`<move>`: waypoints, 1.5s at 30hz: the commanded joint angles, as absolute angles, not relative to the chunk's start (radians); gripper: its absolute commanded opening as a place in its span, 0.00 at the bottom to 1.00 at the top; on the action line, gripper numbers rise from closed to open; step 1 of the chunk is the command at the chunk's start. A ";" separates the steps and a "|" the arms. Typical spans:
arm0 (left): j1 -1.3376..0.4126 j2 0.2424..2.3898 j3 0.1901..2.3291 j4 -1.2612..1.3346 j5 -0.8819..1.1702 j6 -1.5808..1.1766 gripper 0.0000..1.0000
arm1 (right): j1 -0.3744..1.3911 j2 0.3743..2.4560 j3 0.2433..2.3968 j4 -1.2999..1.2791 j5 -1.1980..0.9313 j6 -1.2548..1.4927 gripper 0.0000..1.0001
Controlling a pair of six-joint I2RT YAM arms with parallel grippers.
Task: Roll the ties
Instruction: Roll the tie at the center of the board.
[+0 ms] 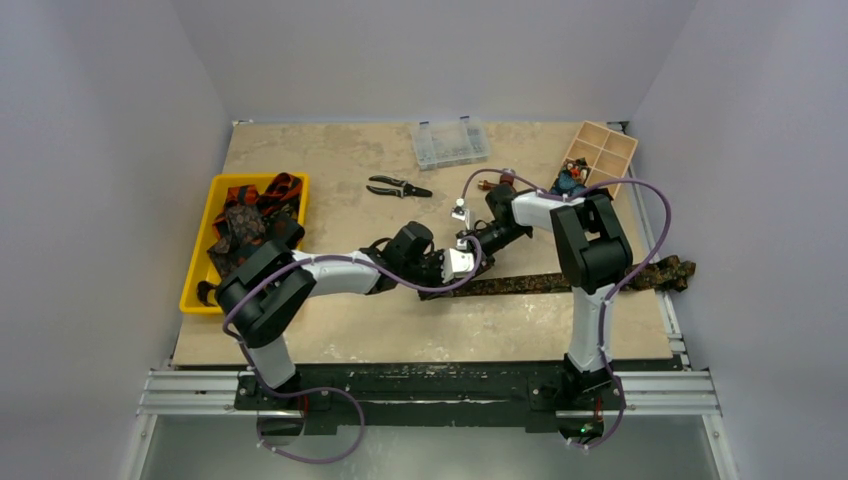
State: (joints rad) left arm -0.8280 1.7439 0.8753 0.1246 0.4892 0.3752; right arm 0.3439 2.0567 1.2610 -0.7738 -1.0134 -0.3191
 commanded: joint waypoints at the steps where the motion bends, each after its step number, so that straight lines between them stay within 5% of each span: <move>1: -0.834 1.752 0.914 0.138 0.493 0.356 0.26 | 0.351 2.063 1.286 -0.785 -1.021 -0.333 0.23; 5: -0.834 1.728 0.905 0.138 0.476 0.349 0.36 | 0.351 2.064 1.283 -0.754 -0.964 -0.322 0.00; 10: -0.822 1.631 0.839 0.155 0.458 0.379 0.66 | 0.351 2.060 1.280 -0.743 -0.908 -0.350 0.00; 15: -0.818 1.632 0.835 0.145 0.452 0.400 0.76 | 0.353 2.068 1.295 -0.758 -0.919 -0.384 0.00; 24: -0.819 1.765 0.935 0.113 0.437 0.422 0.73 | 0.370 2.062 1.320 -0.787 -0.922 -0.431 0.00; 33: -0.823 1.785 0.919 0.090 0.380 0.434 0.54 | 0.370 2.056 1.364 -0.831 -0.928 -0.457 0.00; 40: -0.830 1.767 0.875 0.092 0.372 0.410 0.37 | 0.363 2.034 1.364 -0.890 -0.969 -0.419 0.35; 45: -0.839 1.772 0.877 0.098 0.366 0.389 0.35 | 0.347 2.019 1.294 -0.914 -0.979 -0.396 0.41</move>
State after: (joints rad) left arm -0.8310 1.7836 0.8936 0.1001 0.3882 0.4030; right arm 0.3603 2.0689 1.3369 -0.8608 -0.9375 -0.4152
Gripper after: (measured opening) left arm 0.359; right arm 0.402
